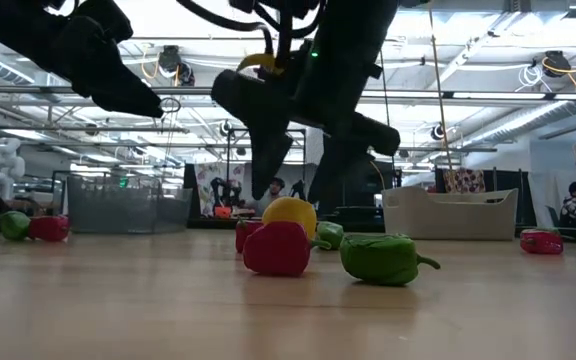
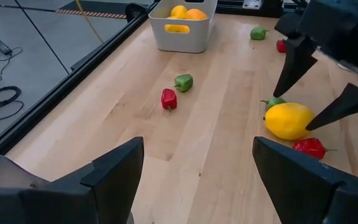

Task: Sort produce into baskets
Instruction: Put the yellow lemon into the gray bin

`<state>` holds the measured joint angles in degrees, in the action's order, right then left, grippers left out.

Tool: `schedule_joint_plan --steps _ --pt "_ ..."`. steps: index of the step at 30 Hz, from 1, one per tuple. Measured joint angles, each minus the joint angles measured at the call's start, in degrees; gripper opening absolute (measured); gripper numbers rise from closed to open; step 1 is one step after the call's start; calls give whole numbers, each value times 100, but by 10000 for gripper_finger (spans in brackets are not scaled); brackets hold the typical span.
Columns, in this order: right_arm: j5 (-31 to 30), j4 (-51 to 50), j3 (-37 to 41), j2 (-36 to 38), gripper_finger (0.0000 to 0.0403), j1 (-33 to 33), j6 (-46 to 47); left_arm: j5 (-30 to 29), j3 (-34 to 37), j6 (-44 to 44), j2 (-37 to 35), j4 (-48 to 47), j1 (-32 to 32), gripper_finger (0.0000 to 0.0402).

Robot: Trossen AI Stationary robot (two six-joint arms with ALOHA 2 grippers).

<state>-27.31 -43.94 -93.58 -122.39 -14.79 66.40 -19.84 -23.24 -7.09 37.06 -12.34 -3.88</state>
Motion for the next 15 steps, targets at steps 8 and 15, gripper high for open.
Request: schedule_joint_plan --steps 8,15 --pt "-339 -92 -11 -11 314 -107 760 0 0 2 0 -15 -2 309" --pt "-465 -83 -11 -93 314 -169 1104 2 0 -2 1 -13 -2 309"
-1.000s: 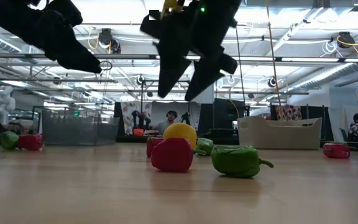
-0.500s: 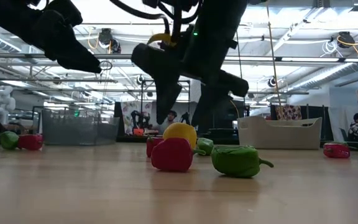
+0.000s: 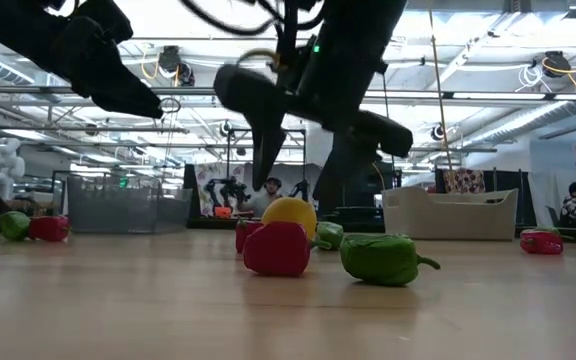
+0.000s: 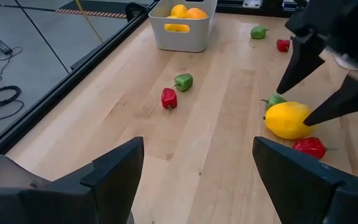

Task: Sort produce into baskets
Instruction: Put the yellow lemon into the gray bin

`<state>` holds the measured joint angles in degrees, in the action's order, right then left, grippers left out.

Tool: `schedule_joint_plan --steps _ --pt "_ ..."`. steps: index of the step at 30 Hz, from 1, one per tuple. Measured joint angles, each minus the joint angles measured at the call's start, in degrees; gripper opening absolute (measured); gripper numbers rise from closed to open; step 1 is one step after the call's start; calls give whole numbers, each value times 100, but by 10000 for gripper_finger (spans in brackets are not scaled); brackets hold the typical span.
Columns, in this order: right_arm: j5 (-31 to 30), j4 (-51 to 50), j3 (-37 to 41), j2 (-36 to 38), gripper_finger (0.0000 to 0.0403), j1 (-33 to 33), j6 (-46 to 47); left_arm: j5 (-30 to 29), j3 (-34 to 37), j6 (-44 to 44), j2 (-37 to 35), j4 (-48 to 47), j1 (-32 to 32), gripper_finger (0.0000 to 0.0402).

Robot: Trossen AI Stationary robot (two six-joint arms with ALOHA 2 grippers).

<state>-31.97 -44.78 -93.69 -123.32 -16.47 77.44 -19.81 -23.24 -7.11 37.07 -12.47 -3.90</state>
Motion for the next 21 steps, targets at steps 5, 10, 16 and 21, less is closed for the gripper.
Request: schedule_joint_plan --steps 5,10,16,21 --pt "26 128 7 -217 314 -11 61 0 0 -2 -1 0 0 309" --pt "31 136 9 -370 314 -15 167 0 2 -2 -1 2 0 309" --pt "2 140 7 -418 314 -13 207 2 2 0 0 2 0 309" --pt "5 136 7 -418 313 -13 207 2 2 0 1 2 0 309"
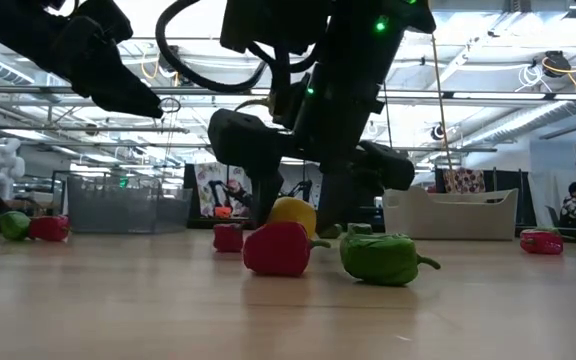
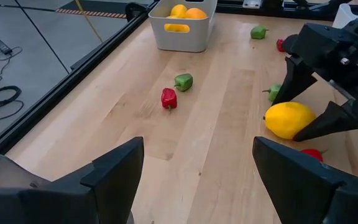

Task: Sort produce into baskets
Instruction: Put the yellow lemon into the gray bin

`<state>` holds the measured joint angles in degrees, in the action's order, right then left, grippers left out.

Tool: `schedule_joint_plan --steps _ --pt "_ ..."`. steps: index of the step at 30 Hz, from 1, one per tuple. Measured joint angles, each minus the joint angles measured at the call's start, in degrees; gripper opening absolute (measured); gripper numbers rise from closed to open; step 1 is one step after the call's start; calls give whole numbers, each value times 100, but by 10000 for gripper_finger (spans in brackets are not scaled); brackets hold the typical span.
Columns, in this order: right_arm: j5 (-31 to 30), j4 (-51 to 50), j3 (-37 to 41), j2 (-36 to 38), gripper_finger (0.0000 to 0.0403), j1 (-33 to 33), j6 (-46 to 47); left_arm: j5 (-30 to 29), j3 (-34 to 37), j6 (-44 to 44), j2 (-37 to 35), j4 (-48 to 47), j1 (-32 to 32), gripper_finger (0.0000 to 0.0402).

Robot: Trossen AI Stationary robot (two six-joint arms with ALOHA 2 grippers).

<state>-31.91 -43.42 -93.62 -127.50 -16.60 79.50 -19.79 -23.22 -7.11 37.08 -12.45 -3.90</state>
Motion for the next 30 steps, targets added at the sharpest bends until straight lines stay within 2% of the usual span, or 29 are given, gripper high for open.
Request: schedule_joint_plan --steps 8,15,19,24,30 --pt "69 -19 0 0 304 0 42 0 0 0 -2 0 1 309" --pt "95 -17 0 0 236 0 -117 0 0 0 -2 -2 1 309" --pt "317 -14 -7 45 205 25 -462 0 0 -2 -1 -2 1 309" --pt "464 -366 -219 117 203 93 -890 2 0 -2 0 -2 0 309" --pt "463 -1083 -911 358 209 340 -1851 2 2 -1 4 -4 0 309"
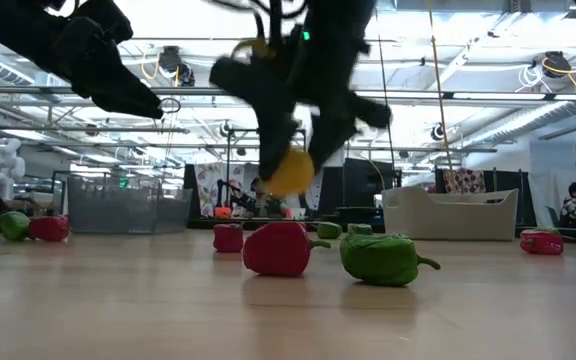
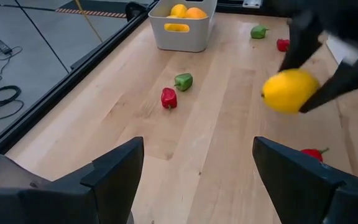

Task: Sort produce into baskets
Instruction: Put the yellow lemon into the gray bin

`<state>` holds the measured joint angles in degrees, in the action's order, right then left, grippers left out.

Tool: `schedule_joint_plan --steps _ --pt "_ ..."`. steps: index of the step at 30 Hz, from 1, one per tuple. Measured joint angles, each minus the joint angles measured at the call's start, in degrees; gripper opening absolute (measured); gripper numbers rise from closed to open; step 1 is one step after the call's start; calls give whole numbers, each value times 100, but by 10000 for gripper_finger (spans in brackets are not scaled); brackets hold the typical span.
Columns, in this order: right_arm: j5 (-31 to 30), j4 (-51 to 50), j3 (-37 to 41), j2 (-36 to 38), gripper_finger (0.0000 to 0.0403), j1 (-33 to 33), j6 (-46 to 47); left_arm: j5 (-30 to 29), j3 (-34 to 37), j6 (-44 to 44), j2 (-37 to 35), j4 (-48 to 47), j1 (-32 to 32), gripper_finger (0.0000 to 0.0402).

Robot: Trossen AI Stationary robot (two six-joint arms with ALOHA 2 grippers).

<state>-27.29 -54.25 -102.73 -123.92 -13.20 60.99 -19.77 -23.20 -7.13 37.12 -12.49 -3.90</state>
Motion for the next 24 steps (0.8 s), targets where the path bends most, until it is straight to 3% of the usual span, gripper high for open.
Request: schedule_joint_plan --steps 7,16,24 --pt "-22 -1714 -794 463 209 444 -980 0 2 -6 0 -23 0 309" --pt "58 -3566 -847 1124 210 1270 -1446 -2 2 -5 1 -18 -1 309" --pt "382 -3544 26 1759 210 2282 -2202 -4 2 -2 71 -30 1 309"
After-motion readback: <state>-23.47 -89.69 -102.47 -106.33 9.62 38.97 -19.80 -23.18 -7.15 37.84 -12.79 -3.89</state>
